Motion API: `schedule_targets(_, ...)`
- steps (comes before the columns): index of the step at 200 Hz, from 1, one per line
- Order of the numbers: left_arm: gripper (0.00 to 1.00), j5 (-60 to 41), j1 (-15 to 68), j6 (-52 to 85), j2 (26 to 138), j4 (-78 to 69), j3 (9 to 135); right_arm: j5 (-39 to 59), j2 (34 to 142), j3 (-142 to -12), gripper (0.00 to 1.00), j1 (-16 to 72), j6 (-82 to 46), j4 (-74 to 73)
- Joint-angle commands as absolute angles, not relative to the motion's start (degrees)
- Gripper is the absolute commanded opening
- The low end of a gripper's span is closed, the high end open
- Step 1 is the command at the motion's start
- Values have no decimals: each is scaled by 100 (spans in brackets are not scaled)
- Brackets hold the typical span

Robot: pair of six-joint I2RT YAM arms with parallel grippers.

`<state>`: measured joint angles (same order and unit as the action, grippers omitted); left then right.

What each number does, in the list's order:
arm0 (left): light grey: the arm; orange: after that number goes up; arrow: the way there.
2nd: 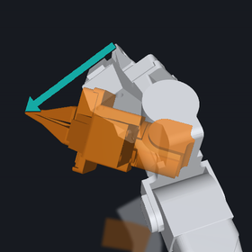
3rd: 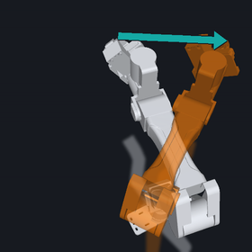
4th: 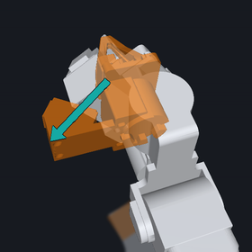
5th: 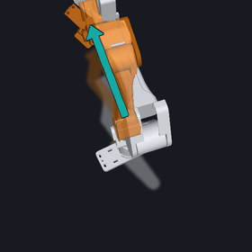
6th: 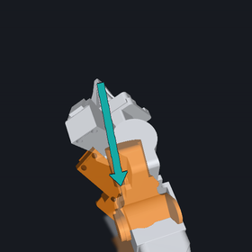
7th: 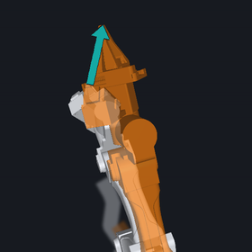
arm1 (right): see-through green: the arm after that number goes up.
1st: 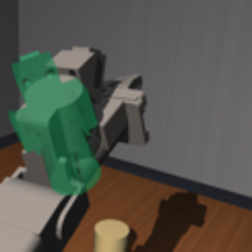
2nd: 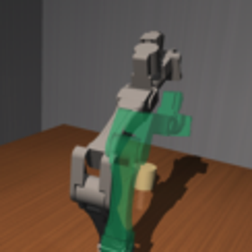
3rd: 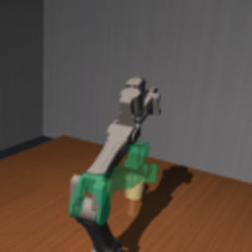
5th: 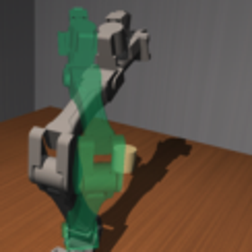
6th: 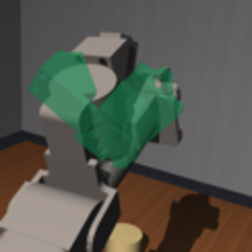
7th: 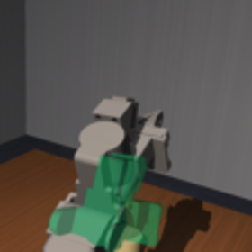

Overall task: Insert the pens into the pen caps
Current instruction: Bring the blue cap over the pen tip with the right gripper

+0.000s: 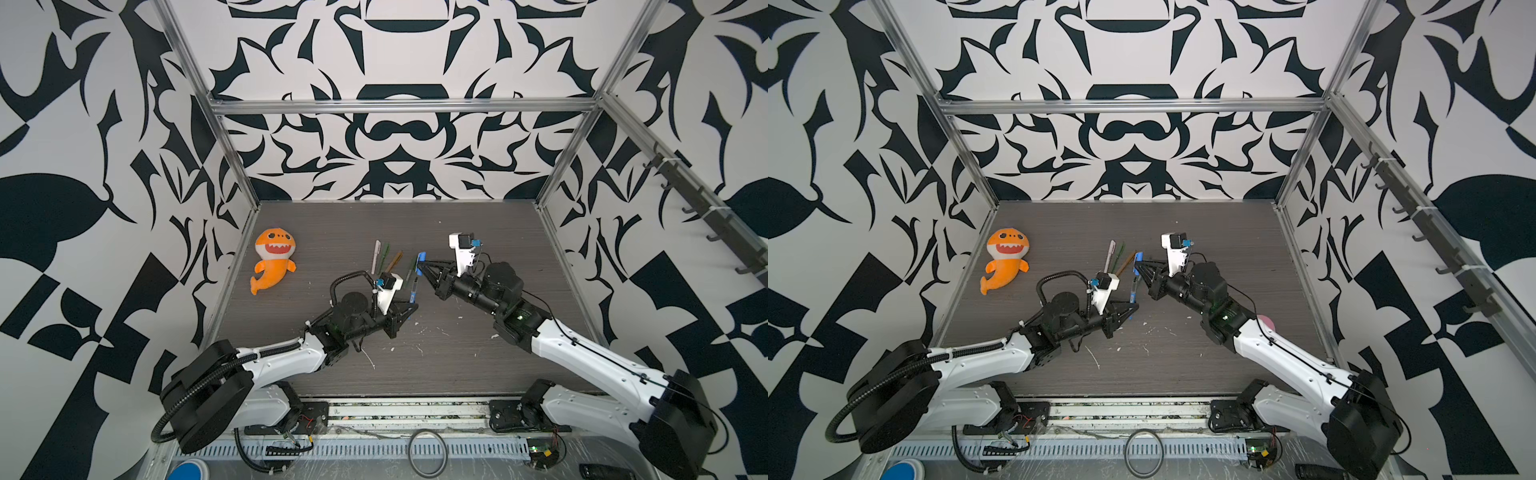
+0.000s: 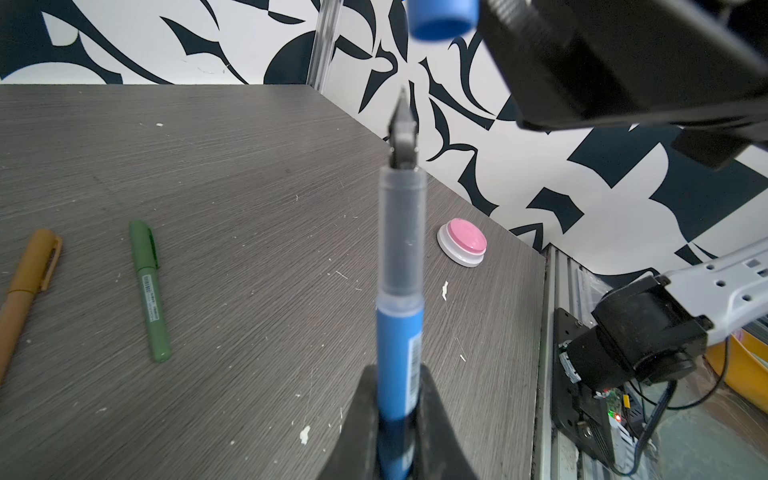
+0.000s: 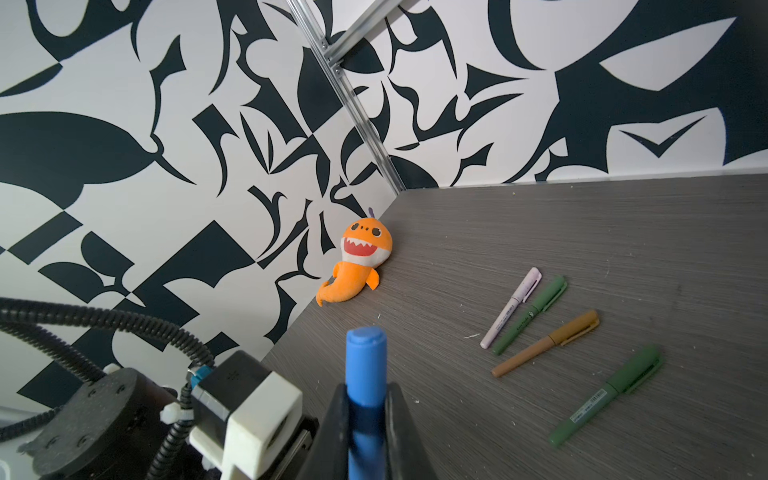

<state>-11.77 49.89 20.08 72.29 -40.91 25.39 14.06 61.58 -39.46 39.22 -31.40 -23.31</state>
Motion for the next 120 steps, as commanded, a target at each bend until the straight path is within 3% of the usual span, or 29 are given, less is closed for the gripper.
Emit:
schedule_targets(1, 4, -1234, 4992, 2005, 7259, -4131, 2727, 1422, 6123, -3940, 10, 3964, -3160, -2474)
schedule_targets(120, 4, -1324, 4992, 2057, 7578, -4289, 2742, 1052, 5899, -3771, 9, 3999, -3108, -2506)
